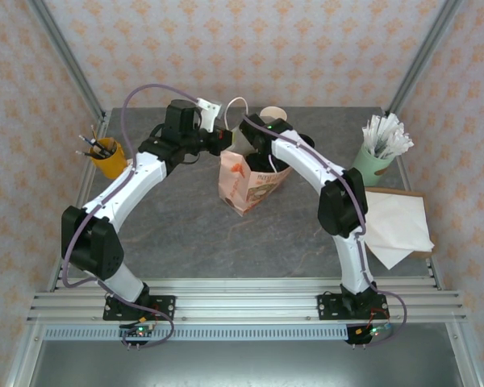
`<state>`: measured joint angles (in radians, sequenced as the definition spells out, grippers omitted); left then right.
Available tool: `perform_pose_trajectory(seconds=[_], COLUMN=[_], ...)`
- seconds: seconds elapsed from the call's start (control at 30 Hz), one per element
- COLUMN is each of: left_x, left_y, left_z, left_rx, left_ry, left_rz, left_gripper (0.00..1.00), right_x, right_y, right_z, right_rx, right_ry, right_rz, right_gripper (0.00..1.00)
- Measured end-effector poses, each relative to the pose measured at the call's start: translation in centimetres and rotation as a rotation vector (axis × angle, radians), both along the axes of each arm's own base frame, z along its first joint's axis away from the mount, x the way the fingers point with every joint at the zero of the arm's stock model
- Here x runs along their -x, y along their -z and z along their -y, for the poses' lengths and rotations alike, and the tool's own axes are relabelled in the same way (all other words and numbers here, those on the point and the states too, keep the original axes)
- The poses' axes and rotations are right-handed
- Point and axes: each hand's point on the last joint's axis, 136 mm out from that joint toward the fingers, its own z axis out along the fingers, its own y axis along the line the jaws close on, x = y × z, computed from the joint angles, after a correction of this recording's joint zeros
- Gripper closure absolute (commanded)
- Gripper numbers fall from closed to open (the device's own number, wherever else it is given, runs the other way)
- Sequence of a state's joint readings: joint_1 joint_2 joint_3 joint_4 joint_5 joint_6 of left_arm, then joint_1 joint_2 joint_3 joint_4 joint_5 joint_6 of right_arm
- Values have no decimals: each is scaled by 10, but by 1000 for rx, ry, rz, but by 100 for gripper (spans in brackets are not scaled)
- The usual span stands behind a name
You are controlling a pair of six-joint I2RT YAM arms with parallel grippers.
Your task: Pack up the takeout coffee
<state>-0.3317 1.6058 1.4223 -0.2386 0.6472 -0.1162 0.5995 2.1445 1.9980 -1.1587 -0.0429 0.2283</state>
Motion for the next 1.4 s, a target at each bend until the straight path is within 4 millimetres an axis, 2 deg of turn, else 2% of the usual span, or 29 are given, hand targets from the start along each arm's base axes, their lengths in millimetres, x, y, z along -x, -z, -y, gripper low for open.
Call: perform_pose_trajectory(seconds=[0.27,0.73,1.4], left_x=[3,2,0], left_y=[8,6,9], left_z=[1,2,-2], left_rx=[12,23,18], left_ry=[12,14,5], left_rz=[-24,-20,-21], left_gripper=[100,100,100], right_x=[-8,-4,-14], right_y=[13,18,35], right_z=[-6,-4,-5], right_rx=[15,17,2], right_ry=[-24,-41,-63], right_rz=[-11,10,29], right_gripper=[74,77,76])
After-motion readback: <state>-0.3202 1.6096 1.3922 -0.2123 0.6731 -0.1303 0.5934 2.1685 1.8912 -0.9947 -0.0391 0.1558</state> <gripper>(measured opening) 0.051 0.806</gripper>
